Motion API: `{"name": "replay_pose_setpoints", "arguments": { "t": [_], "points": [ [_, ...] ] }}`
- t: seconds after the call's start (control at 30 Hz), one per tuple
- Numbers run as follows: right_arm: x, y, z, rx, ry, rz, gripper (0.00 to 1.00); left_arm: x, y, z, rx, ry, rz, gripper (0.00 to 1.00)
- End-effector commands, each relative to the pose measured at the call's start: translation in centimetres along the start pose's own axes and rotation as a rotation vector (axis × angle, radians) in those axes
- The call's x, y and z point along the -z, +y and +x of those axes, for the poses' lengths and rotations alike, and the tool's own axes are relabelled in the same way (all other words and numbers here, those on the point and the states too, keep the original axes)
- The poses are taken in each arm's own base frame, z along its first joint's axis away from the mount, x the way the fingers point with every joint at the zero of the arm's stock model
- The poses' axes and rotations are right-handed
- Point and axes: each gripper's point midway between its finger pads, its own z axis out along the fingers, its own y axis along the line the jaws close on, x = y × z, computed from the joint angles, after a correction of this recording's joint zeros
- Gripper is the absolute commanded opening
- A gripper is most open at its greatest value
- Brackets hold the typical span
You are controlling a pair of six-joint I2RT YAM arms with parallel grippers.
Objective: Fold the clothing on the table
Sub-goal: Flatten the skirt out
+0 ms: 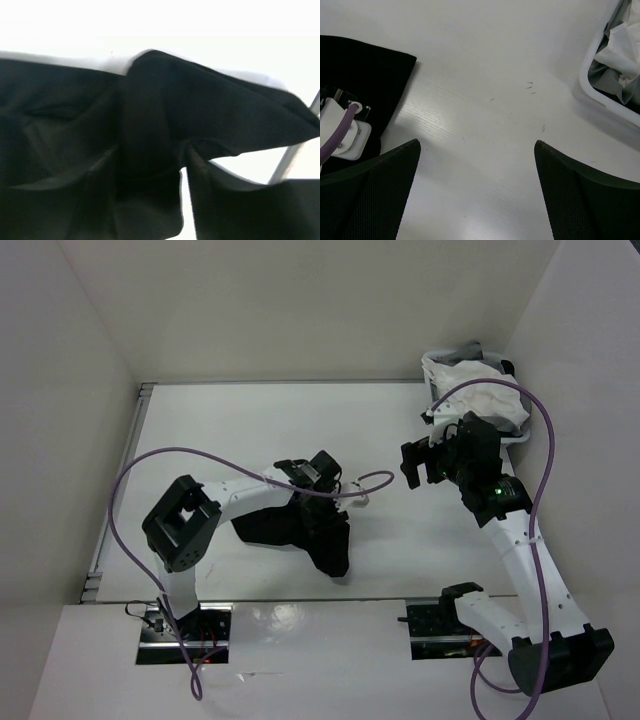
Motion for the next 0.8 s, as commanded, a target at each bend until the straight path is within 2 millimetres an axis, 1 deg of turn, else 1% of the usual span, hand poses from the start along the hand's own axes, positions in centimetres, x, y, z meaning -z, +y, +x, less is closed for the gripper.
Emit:
{"name": "replay_pose_setpoints", "arguments": {
  "t": [0.0,0.03,0.07,0.13,0.17,0.2,0.23,0.27,0.3,0.33,0.37,0.4,0.43,0.47,0.5,0.53,0.57,0.6,0.63,0.67,0.7,0.73,0.77],
  "points": [
    [0.1,-0.3,-0.9,-0.006,-0.045,0.016,0.98,0.6,-0.3,-1.7,-0.013,-0.042,0.008,0.51],
    [0.3,-0.3,-1.1,-0.005,-0.054,0.017,0.98,0.6,0.0,-1.9,-0.017,-0.049,-0.007,0.31],
    [0.3,-0.3,-1.1,-0.005,-0.054,0.017,0.98,1.1,-0.1,-2.3,-0.013,-0.062,-0.012,0.21],
    [0.3,-0.3,-1.1,-0.005,-0.054,0.017,0.98,1.9,0.3,-2.3,-0.006,-0.067,-0.052,0.03],
    [0.5,-0.3,-1.2,-0.003,-0.063,0.019,0.98,2.4,0.5,-2.5,-0.01,-0.075,-0.072,0.0],
    [0.5,-0.3,-1.2,-0.003,-0.063,0.019,0.98,3.7,0.9,-3.1,-0.012,-0.104,-0.099,0.0],
    [0.5,-0.3,-1.2,-0.003,-0.063,0.019,0.98,4.7,1.6,-3.1,0.024,-0.121,-0.127,0.0],
    [0.5,-0.3,-1.2,-0.003,-0.063,0.019,0.98,6.6,2.3,-4.2,0.03,-0.171,-0.175,0.0],
    [0.5,-0.3,-1.2,-0.003,-0.063,0.019,0.98,7.6,3.1,-4.5,0.036,-0.197,-0.21,0.0],
    [0.5,-0.3,-1.2,-0.003,-0.063,0.019,0.98,9.1,4.8,-4.3,0.104,-0.222,-0.269,0.0],
    [0.5,-0.1,-1.3,-0.003,-0.065,0.01,0.98,11.0,5.8,-4.6,0.133,-0.268,-0.318,0.0],
    [0.5,-0.1,-1.3,-0.003,-0.065,0.01,0.98,12.2,6.8,-4.6,0.165,-0.294,-0.351,0.0],
    [0.5,-0.1,-1.3,-0.003,-0.065,0.01,0.98,13.8,8.8,-3.6,0.256,-0.318,-0.4,0.0],
    [0.5,-0.1,-1.3,-0.003,-0.065,0.01,0.98,15.4,9.6,-3.4,0.286,-0.359,-0.431,0.0],
    [0.5,-0.1,-1.3,-0.003,-0.065,0.01,0.98,16.0,10.2,-2.9,0.316,-0.377,-0.437,0.0],
    [0.5,0.0,-1.3,-0.002,-0.066,0.001,0.98,17.5,11.5,-2.1,0.386,-0.414,-0.472,0.0],
    [0.5,0.0,-1.3,-0.002,-0.066,0.001,0.98,17.9,12.0,-1.3,0.417,-0.417,-0.485,0.0],
    [0.5,0.0,-1.3,-0.002,-0.066,0.001,0.98,17.8,12.3,-0.8,0.431,-0.414,-0.48,0.05],
    [0.5,0.0,-1.3,-0.002,-0.066,0.001,0.98,18.2,12.8,-0.1,0.468,-0.414,-0.507,0.09],
    [0.3,0.0,-1.1,-0.004,-0.058,-0.001,0.98,18.4,13.4,0.8,0.507,-0.412,-0.518,0.09],
    [0.3,0.0,-1.1,-0.004,-0.057,-0.001,0.98,18.6,13.6,1.4,0.522,-0.405,-0.523,0.14],
    [0.3,0.0,-1.1,-0.004,-0.057,-0.001,0.98,18.7,13.8,1.8,0.536,-0.398,-0.527,0.21],
    [0.3,0.2,-1.2,-0.004,-0.059,-0.01,0.98,18.9,13.9,2.4,0.539,-0.403,-0.513,0.24]
  ]
}}
